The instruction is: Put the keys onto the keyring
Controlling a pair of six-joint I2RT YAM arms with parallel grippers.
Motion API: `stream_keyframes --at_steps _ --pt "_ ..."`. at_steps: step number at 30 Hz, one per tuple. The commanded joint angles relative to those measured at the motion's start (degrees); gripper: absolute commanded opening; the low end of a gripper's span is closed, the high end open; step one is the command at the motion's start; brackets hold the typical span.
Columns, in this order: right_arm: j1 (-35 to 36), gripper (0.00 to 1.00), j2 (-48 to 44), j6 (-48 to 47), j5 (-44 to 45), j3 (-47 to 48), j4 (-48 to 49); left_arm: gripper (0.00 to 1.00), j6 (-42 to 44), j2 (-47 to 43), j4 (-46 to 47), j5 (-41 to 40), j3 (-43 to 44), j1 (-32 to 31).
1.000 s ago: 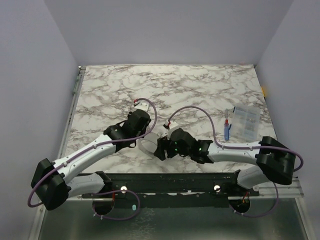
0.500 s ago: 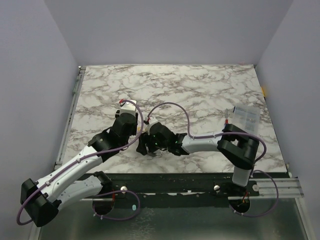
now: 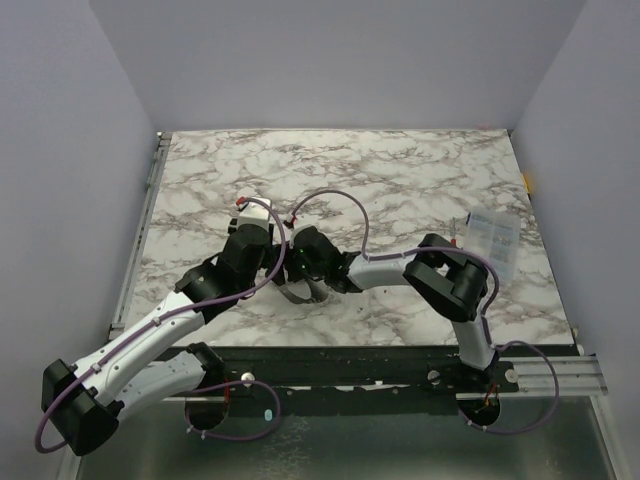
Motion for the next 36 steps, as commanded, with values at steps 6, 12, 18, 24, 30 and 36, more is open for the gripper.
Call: stream_keyframes --at_steps 6,12,18,24,30,36 --pt "-4.91 0.70 5.24 -9.35 2.49 2.30 -4.24 0.43 0.59 -0.10 0.98 1.18 -0.30 1.54" --pt "-5.64 0.71 5.84 -16.38 0.80 5.21 -3.38 0.43 0.62 0.28 1.15 2.06 -0.33 2.55" --pt "-5.64 0.82 -2.67 -21.18 1.62 7.60 -6.55 0.43 0.56 0.19 1.19 2.45 -0.32 3.13" --pt "-5.64 1.00 -19.00 -21.73 6.10 6.92 -12.33 0.65 0.32 -1.33 1.27 2.35 -0.58 3.67" --pt "-5.60 1.00 -36.65 -17.87 20.79 -0.85 -15.24 0.99 -0.85 -2.87 1.60 0.21 -1.33 4.27" --pt "-5.64 1.00 -56.14 -17.02 33.35 -11.78 -21.86 0.99 -1.01 -3.29 1.63 0.78 -1.12 4.89"
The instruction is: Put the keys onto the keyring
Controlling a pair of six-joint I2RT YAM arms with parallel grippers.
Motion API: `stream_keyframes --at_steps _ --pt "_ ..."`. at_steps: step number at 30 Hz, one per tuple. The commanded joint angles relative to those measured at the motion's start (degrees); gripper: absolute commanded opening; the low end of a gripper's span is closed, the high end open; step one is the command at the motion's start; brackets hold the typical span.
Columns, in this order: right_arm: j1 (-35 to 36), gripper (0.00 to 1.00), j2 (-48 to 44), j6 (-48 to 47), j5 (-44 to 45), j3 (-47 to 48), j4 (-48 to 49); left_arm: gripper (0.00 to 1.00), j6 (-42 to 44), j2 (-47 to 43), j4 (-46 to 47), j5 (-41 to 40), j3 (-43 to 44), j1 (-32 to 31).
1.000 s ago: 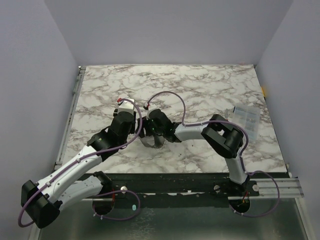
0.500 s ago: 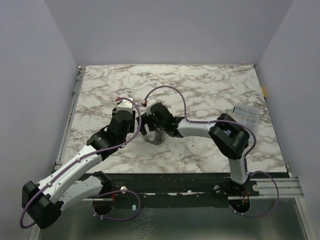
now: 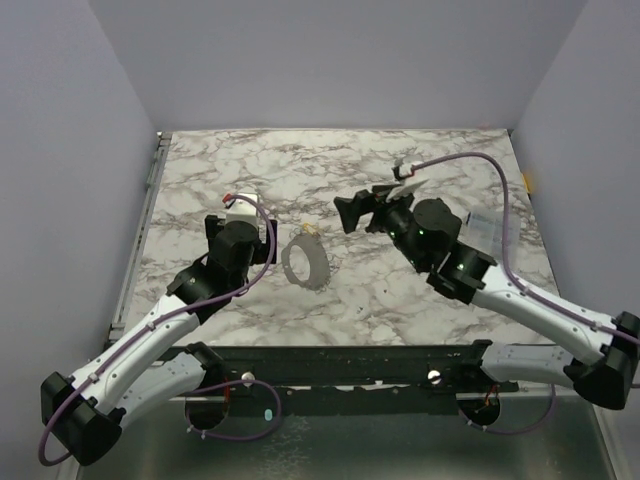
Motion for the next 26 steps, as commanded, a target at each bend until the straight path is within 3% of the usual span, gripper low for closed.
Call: stream_keyframes --at_steps 1,5,11,26 --pt "-0.28 1.00 -11.60 2.33 15.04 -9.08 -12.62 0.99 -0.66 -1.39 0.80 -0.66 -0.84 0.69" --pt "-0.27 1.00 -24.25 6.14 19.48 -14.16 -20.91 0.99 -0.55 -2.10 0.94 -0.36 -0.93 0.92" --pt "-0.28 1.00 -35.01 6.74 21.35 -17.70 -24.04 0.99 -0.24 -1.34 1.06 1.10 -0.67 1.84" --pt "-0.28 1.00 -34.71 5.02 17.34 -16.39 -19.36 0.99 -0.17 -1.97 0.97 1.56 -1.11 2.76"
